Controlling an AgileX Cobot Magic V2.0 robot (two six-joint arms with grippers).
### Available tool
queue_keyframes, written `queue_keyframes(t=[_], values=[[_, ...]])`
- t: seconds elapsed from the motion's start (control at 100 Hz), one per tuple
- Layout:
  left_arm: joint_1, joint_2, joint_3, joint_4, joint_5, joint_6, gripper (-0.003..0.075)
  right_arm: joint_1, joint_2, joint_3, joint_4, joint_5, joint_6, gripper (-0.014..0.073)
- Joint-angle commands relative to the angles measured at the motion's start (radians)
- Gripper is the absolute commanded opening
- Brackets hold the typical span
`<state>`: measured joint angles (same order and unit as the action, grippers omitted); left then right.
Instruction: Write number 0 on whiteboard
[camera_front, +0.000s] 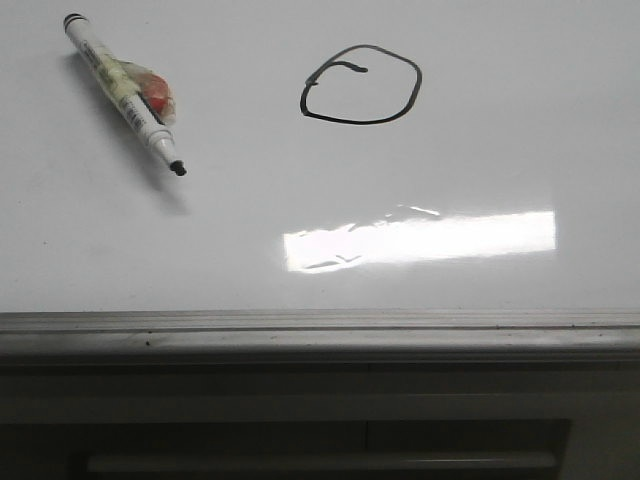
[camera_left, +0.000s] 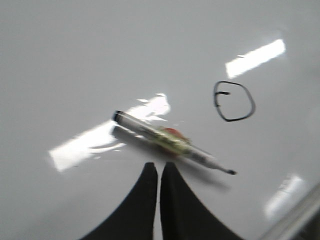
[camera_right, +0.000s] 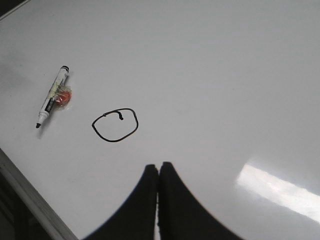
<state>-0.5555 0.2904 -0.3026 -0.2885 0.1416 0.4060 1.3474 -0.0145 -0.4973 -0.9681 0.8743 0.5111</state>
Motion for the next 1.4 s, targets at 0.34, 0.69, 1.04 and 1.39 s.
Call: queue_keyframes(t=[0.34,0.69,1.04,1.39], values=[[0.426,-0.315,0.339,0.069,-0.019,-0.246,-0.0020,-0.007,-0.006,-0.023,-0.051,-0.052,0.003,-0.0055],[0.454,-0.315,0.339,0.189,0.133,-0.246,-0.0020,-0.007,-0.006,-0.023,-0.051,-0.052,0.003,-0.0058],[0.454,-0.315,0.339,0.189,0.133,-0.246,-0.0020,-0.007,-0.006,-0.023,-0.051,-0.052,0.003,-0.0058],[0.454,-0.315,0.339,0.189,0.131,-0.246,-0.0020,-0.007,-0.006,-0.013,-0.067,0.055,0.003,-0.0057]])
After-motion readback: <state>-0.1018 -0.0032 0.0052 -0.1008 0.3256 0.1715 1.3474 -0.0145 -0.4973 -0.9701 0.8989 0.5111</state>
